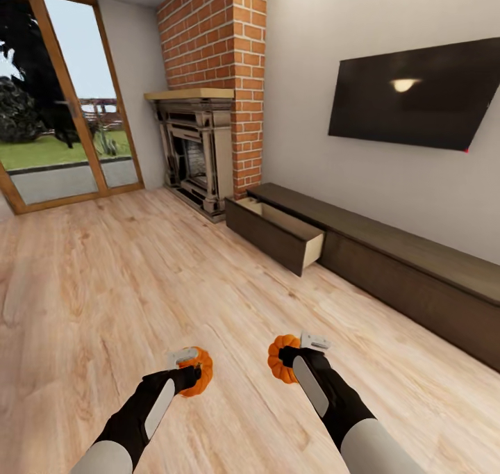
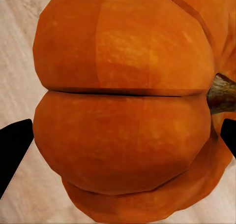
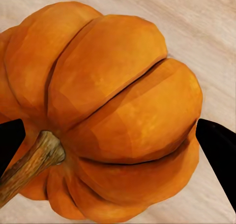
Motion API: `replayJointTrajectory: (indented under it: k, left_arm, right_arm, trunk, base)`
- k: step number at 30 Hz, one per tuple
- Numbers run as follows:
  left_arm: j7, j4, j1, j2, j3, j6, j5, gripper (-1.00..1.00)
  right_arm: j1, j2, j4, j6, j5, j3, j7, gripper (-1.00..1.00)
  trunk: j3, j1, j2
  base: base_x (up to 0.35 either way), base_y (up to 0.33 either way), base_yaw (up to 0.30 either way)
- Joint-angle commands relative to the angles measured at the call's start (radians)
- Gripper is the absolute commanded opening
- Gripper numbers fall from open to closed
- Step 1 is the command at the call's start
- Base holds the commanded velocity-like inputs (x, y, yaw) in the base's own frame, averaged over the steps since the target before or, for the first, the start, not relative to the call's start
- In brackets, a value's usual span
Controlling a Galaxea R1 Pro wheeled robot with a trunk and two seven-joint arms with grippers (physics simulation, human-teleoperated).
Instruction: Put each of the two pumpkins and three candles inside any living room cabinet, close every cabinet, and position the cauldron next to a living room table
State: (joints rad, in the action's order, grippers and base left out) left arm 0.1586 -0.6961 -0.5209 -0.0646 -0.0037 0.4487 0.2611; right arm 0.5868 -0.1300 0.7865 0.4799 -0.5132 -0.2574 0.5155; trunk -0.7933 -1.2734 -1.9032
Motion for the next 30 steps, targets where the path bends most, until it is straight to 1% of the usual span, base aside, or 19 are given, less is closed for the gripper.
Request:
replayJointTrajectory:
  k: [1,13,17,30]
  left_arm:
    - [0.010,-0.002,-0.001,0.000,-0.001,0.004,0.009,-1.00]
    - [0.010,-0.002,-0.001,0.000,-0.001,0.005,0.009,-1.00]
    - [0.010,-0.002,-0.001,-0.001,-0.001,0.005,0.009,-1.00]
    - [0.010,-0.002,-0.001,-0.001,-0.001,0.005,0.009,-1.00]
  right_arm:
    - [0.001,0.001,0.002,0.002,-0.007,-0.003,0.009,-1.00]
    - [0.001,0.000,0.002,0.002,-0.007,-0.003,0.009,-1.00]
    - [0.001,0.000,0.002,0.002,-0.007,-0.003,0.009,-1.00]
    - [0.001,0.000,0.002,0.002,-0.007,-0.005,0.009,-1.00]
  trunk:
    - [-0.001,0.000,0.000]
    - [-0.001,0.000,0.000]
    - [-0.001,0.000,0.000]
    - [-0.001,0.000,0.000]
  base:
    - [0.083,0.003,0.290]
    - [0.009,0.000,0.290]
    - [0.085,0.000,0.290]
    - [0.313,0.000,0.290]
